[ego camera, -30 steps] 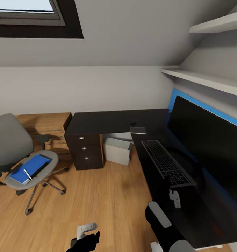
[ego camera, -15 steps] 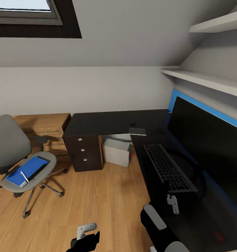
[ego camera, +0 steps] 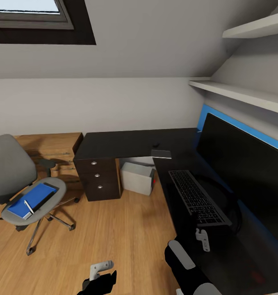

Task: In the bedroom, organize the workspace by keeping the computer under the desk, ensuring the monitor is on the desk, placing the keyboard on the desk next to the monitor, placing the mouse on the desk next to the keyboard, moving the folder from the swivel chair onto the desk next to the mouse, stacking the notebook on top of the folder with the pen on top of the notebook, and positioning the swivel chair next to the desk.

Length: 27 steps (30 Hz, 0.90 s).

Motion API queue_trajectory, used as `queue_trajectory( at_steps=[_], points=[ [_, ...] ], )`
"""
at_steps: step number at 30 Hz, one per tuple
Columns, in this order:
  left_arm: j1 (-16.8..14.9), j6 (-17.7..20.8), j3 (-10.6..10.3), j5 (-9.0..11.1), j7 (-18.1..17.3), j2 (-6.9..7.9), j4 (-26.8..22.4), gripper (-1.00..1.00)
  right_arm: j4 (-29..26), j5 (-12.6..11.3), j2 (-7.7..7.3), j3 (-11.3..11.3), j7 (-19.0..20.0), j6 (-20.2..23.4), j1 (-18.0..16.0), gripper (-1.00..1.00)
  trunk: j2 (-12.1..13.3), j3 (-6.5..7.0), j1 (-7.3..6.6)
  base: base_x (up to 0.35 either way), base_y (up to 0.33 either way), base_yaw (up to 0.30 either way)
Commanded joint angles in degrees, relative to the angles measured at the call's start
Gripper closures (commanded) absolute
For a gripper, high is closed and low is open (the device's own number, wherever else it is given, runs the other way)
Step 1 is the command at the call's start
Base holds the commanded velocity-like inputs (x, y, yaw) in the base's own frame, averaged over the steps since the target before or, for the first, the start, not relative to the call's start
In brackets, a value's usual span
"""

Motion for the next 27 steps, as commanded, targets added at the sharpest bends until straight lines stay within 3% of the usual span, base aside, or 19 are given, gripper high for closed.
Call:
queue_trajectory(
  at_steps=[1, 8, 27],
  points=[
    [-0.03, 0.19, 0.06, 0.65, 0.55, 0.05, -0.21, -1.0, 0.02, -0.55, 0.0, 0.1, 0.53, -0.21, -0.05, 1.0, -0.07, -0.08, 0.02, 0.0, 0.0, 0.0],
    [0.0, 0.23, 0.42, 0.9, 0.69, 0.04, -0.64, -1.0, 0.02, -0.63, 0.0, -0.03, 0.49, -0.21, -0.05, 1.0, -0.07, -0.08, 0.02, 0.0, 0.0, 0.0],
    [-0.03, 0.31, 0.24, 0.91, 0.93, -0.04, -0.52, -1.0, -0.04, -0.78, 0.0, -0.06, 0.45, -0.01, -0.05, 1.0, -7.69, -3.49, 4.19, 0.0, 0.0, 0.0]
  ],
)
